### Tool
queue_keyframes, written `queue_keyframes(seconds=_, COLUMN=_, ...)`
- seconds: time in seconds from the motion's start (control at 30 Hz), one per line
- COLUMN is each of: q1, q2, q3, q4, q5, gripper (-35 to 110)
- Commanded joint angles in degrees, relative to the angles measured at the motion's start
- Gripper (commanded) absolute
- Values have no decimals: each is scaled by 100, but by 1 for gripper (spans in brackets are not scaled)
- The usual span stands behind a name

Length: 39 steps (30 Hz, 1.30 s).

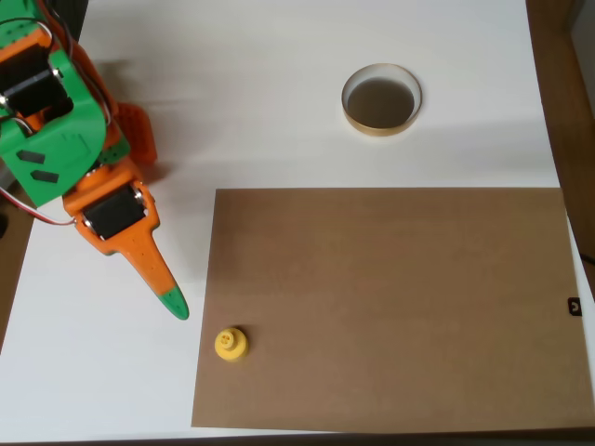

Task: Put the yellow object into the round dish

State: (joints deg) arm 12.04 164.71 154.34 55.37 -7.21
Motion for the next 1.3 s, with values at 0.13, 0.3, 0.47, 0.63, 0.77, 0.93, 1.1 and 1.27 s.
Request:
queue_keyframes(seconds=0.13, q1=0, q2=-1354, q3=-1257, q4=-185, q5=-18, gripper=30)
queue_keyframes(seconds=0.3, q1=-79, q2=-2171, q3=-1696, q4=-193, q5=-97, gripper=30)
queue_keyframes(seconds=0.47, q1=-176, q2=-3015, q3=-2180, q4=-62, q5=-53, gripper=30)
queue_keyframes(seconds=0.63, q1=-229, q2=-3929, q3=-2742, q4=185, q5=26, gripper=31)
queue_keyframes(seconds=0.77, q1=-220, q2=-4588, q3=-3164, q4=378, q5=79, gripper=32)
queue_keyframes(seconds=0.93, q1=-246, q2=-5229, q3=-3577, q4=527, q5=123, gripper=32)
queue_keyframes(seconds=1.1, q1=-299, q2=-5792, q3=-3885, q4=589, q5=105, gripper=32)
queue_keyframes(seconds=1.27, q1=-352, q2=-6372, q3=-4131, q4=606, q5=105, gripper=31)
